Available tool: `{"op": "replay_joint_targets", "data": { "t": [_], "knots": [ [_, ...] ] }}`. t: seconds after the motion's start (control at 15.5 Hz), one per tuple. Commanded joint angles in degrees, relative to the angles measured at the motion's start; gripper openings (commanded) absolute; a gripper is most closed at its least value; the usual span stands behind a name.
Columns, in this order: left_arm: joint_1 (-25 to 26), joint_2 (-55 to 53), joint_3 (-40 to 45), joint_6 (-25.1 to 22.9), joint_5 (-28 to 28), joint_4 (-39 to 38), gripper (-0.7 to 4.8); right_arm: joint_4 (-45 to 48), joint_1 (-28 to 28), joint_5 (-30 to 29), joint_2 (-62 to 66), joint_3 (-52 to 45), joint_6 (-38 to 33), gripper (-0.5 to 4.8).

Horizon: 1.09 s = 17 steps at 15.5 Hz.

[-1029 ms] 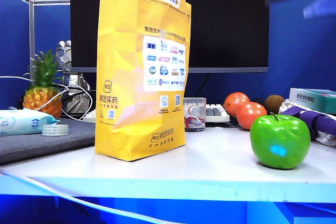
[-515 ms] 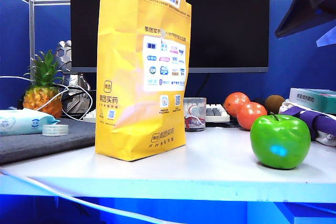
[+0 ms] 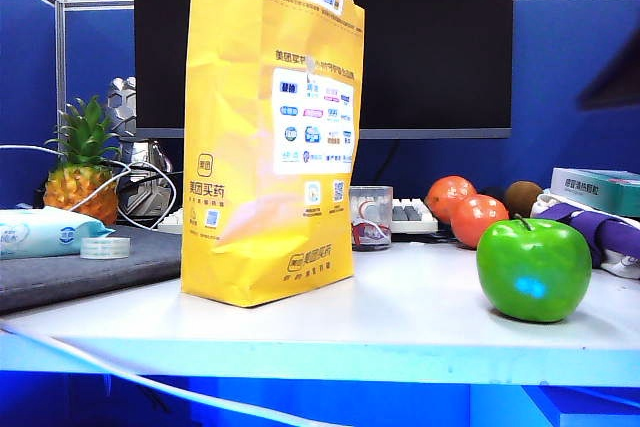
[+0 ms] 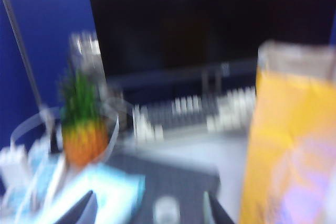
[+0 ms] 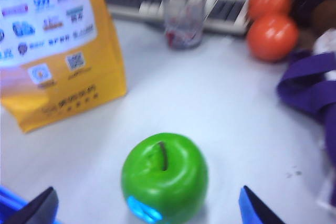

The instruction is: Pick up the green apple and throw it into the yellow paper bag.

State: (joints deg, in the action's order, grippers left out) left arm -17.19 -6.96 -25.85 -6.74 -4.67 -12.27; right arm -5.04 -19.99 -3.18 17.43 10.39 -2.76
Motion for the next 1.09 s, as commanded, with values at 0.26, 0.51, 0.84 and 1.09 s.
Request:
{"op": "replay_joint_targets", "data": {
  "t": [0.26, 0.51, 0.84, 1.09],
  "knots": [
    [0.04, 6.86, 13.25, 0.09, -0.22, 15.04, 2.74, 0.55, 5.44, 0.07, -12.35, -6.99, -0.24, 4.79],
    [0.07, 6.71, 19.47, 0.09, -0.26, 19.82, 2.74, -0.31, 7.04, 0.09, -16.26, -10.27, -0.24, 4.79],
    [0.07, 6.71, 24.04, 0.09, -0.26, 19.69, 2.74, -2.84, 6.99, 0.07, -17.33, -10.27, -0.24, 4.79],
    [0.07, 6.71, 25.35, 0.09, -0.28, 18.51, 2.74, -2.86, 6.99, 0.07, -17.33, -10.27, -0.24, 4.79]
  ]
}}
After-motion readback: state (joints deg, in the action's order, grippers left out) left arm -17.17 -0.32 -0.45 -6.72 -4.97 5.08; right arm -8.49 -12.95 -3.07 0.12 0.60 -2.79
